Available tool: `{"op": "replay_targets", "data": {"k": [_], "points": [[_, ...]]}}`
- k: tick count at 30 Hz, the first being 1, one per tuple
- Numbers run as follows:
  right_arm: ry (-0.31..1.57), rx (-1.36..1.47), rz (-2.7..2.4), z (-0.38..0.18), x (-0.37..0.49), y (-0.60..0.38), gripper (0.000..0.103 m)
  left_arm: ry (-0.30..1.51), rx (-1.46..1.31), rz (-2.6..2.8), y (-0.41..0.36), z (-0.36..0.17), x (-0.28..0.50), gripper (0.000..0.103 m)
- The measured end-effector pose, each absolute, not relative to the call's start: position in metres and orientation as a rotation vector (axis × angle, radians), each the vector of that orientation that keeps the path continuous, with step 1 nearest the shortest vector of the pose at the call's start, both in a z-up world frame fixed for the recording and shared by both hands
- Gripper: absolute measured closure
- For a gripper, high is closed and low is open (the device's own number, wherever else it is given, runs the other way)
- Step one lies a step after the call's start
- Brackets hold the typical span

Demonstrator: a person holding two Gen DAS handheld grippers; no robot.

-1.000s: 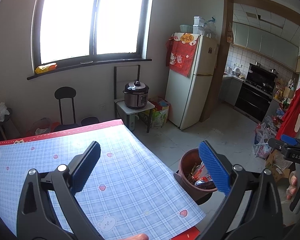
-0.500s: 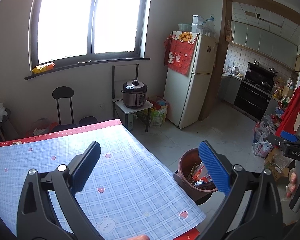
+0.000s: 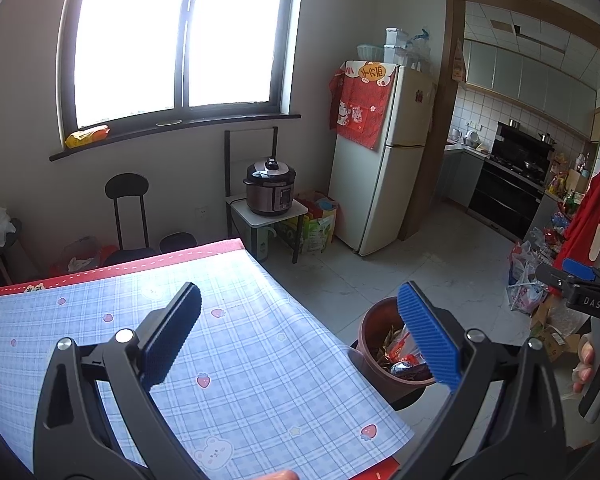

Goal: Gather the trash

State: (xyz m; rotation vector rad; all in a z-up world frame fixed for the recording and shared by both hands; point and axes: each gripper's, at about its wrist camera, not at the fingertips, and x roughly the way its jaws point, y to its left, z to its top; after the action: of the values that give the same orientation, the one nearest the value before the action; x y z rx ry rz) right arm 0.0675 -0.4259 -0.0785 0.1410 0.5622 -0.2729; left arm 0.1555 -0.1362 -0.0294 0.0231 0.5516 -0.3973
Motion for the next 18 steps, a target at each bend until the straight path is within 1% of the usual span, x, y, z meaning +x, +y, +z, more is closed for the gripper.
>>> {"op": "replay_targets", "data": {"k": [18], "points": [[0.559,0.146,-0.280,-0.0756,0.0674,-0.4332,0.005,0.561,0.026,-0.414,-0.1419,-0.0333,0.1514,0.006]]}}
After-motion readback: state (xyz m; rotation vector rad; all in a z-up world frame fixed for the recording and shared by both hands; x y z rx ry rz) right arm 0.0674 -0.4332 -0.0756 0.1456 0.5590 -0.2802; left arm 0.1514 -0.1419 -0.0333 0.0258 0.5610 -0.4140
